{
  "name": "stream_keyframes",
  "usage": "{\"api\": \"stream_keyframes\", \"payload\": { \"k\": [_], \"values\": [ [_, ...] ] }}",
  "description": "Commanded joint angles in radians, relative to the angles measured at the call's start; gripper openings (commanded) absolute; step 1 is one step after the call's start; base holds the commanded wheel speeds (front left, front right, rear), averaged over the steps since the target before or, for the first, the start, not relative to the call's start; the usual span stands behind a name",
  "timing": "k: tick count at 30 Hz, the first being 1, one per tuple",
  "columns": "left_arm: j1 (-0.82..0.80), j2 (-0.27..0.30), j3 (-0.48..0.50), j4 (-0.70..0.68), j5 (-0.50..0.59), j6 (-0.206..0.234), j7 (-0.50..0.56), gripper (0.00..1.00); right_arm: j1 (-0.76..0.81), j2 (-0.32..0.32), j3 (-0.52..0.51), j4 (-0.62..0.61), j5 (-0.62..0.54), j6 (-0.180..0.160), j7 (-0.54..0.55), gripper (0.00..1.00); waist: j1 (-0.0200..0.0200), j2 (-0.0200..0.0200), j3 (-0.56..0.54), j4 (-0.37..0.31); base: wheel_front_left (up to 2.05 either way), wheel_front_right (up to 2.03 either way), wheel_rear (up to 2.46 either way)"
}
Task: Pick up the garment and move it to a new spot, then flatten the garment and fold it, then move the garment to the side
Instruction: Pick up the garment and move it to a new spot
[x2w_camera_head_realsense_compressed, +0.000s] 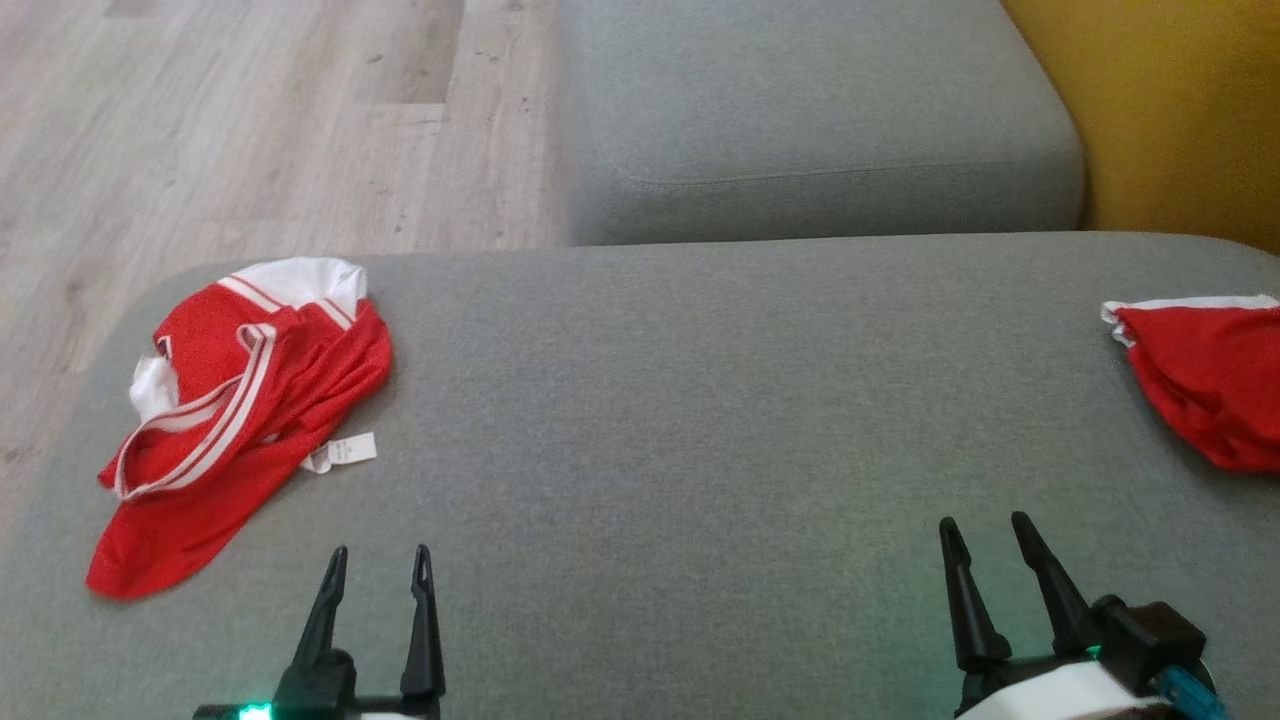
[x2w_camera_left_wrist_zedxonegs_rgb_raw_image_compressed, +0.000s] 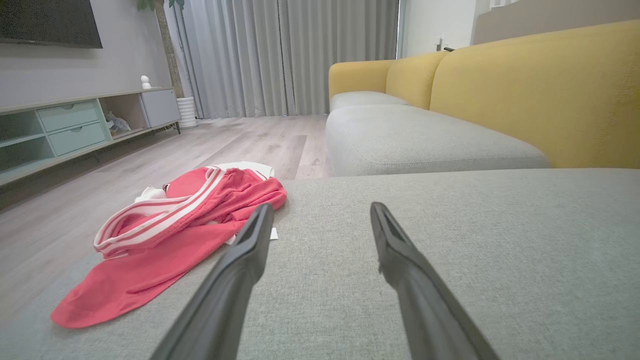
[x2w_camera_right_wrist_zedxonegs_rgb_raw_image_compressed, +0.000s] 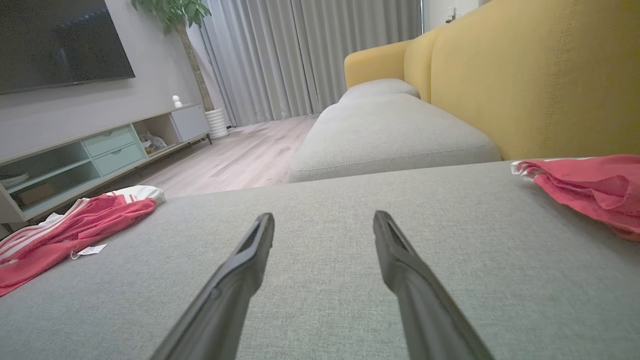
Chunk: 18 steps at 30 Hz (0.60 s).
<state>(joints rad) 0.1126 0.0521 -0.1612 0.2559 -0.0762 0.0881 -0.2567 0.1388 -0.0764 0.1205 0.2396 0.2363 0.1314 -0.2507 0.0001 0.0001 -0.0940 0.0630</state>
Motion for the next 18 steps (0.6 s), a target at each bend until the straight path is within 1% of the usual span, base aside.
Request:
{"api": "stream_keyframes", "payload": {
  "k": [1,6,16,17,18],
  "values": [
    [-0.04,-0.001,0.036,-0.03,0.012,0.002,-0.005,1.0,-0.021,-0.004,0.018,-0.032,-0.005,-0.001,-0.011,1.0,-0.0001,-0.0001,0.004,0.016,0.0,0.0,0.0],
    [-0.052,-0.002,0.035,-0.029,0.021,0.001,-0.005,1.0,-0.027,-0.002,0.026,-0.025,-0.002,-0.001,-0.011,1.0,-0.0001,-0.0001,0.018,0.077,0.0,0.0,0.0],
    [-0.07,-0.002,0.065,-0.036,0.015,0.011,-0.005,1.0,-0.067,-0.005,0.033,-0.027,-0.006,-0.001,-0.011,1.0,-0.0001,-0.0001,0.076,0.298,0.0,0.0,0.0],
    [-0.07,-0.002,0.065,-0.036,0.015,0.011,-0.005,1.0,-0.067,-0.005,0.033,-0.027,-0.006,-0.001,-0.011,1.0,-0.0001,-0.0001,0.076,0.298,0.0,0.0,0.0],
    [-0.073,-0.002,0.069,-0.038,0.014,0.011,-0.005,1.0,-0.071,-0.008,0.029,-0.029,-0.006,-0.001,-0.011,1.0,-0.0001,-0.0001,0.084,0.321,0.0,0.0,0.0]
  ]
}}
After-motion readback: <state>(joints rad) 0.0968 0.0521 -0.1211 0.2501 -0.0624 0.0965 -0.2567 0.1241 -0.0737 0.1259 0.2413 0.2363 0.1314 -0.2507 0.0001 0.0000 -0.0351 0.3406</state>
